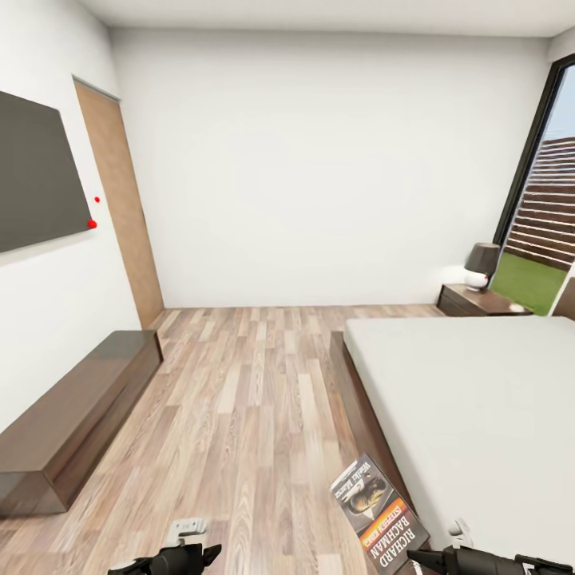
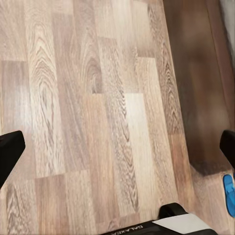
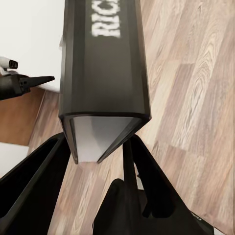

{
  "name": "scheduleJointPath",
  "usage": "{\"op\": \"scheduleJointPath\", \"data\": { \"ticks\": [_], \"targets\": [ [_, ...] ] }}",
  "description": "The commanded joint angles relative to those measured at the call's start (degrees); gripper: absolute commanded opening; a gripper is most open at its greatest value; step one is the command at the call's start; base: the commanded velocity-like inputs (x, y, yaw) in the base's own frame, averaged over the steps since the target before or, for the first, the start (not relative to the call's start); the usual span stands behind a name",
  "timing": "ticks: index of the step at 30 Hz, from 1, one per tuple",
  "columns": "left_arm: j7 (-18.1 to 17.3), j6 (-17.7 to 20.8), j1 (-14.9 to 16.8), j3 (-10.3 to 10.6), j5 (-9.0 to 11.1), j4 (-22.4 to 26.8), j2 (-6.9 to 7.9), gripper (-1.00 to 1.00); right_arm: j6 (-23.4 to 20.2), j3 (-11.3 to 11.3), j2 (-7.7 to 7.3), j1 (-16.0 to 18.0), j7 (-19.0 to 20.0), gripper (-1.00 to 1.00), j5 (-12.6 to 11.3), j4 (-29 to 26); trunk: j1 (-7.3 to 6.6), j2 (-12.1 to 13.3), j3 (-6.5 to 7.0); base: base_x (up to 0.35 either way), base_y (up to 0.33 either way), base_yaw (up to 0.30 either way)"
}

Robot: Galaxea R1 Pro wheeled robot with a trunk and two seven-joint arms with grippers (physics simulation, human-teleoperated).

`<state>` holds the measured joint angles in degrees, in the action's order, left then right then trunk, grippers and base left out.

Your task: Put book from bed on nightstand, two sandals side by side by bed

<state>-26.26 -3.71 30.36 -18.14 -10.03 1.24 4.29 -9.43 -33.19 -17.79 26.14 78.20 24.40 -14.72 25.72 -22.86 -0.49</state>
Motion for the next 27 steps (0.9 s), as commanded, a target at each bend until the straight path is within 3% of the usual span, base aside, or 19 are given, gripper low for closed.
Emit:
{"op": "scheduleJointPath", "data": {
  "ticks": [1, 8, 11, 27],
  "targets": [
    [-0.1, -0.3, 0.0, -0.4, -0.6, -0.1, 0.02, 1.0, -0.6, -0.6, 0.03, 0.0, 0.3, -1.0, 0.4, 0.0, 0.06, -0.1, -0.05, 0.324, 0.0, 0.0],
    [-0.1, -0.3, 0.0, -0.4, -0.6, -0.1, 0.02, 1.0, -0.6, -0.6, 0.03, 0.0, 0.3, -1.0, 0.4, 0.0, 0.06, -0.1, -0.05, 0.324, 0.0, 0.0],
    [0.9, -0.6, -0.4, 0.1, -1.5, -1.1, 0.51, 1.0, -1.6, -1.8, -0.84, 0.2, -0.7, -1.0, 1.2, 0.9, 0.06, -0.1, -0.05, 0.0, 0.0, 0.0],
    [0.2, -0.5, -1.9, 0.0, -1.3, -0.3, 0.5, 1.0, -6.8, -1.7, -0.58, 0.1, -5.2, -1.0, 1.1, 5.0, 0.06, -0.1, -0.05, 0.011, 0.0, 0.0]
  ]
}}
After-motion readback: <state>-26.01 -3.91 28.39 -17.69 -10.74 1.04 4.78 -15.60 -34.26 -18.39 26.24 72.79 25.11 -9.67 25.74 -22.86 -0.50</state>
